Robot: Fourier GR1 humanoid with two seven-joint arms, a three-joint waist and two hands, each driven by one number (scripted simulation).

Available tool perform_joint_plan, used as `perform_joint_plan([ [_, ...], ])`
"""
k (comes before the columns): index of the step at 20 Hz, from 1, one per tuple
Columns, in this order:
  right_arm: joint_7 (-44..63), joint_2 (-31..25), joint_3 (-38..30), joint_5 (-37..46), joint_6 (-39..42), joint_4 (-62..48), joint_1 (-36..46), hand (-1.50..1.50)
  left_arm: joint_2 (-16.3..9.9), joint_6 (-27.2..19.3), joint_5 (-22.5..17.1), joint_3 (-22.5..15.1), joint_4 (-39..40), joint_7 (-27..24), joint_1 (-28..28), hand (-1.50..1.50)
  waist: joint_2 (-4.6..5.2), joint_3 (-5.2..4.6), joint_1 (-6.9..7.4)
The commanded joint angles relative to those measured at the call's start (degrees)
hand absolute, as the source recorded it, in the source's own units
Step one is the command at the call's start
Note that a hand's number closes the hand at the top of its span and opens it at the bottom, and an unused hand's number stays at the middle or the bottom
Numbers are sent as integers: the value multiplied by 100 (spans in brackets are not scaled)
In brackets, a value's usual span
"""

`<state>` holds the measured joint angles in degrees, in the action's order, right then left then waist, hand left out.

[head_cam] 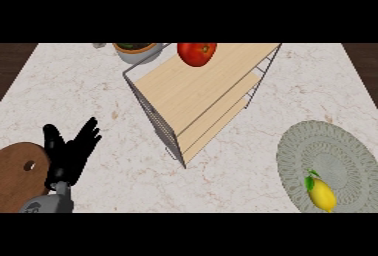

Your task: Pick the tomato from the placemat and place it in the tiered shelf

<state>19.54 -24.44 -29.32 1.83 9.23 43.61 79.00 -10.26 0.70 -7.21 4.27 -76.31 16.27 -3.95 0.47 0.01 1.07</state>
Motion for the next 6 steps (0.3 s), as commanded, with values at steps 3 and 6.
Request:
perform_joint_plan([
  [3,-504,-983,-347,-309,884,-1102,-25,-150,127,-39,95,-100,62,-69,25,0,26,0,55],
  [6,-793,-1277,-366,-298,1148,-1590,131,-150,66,-26,135,-137,-117,65,115,0,44,1,126],
])
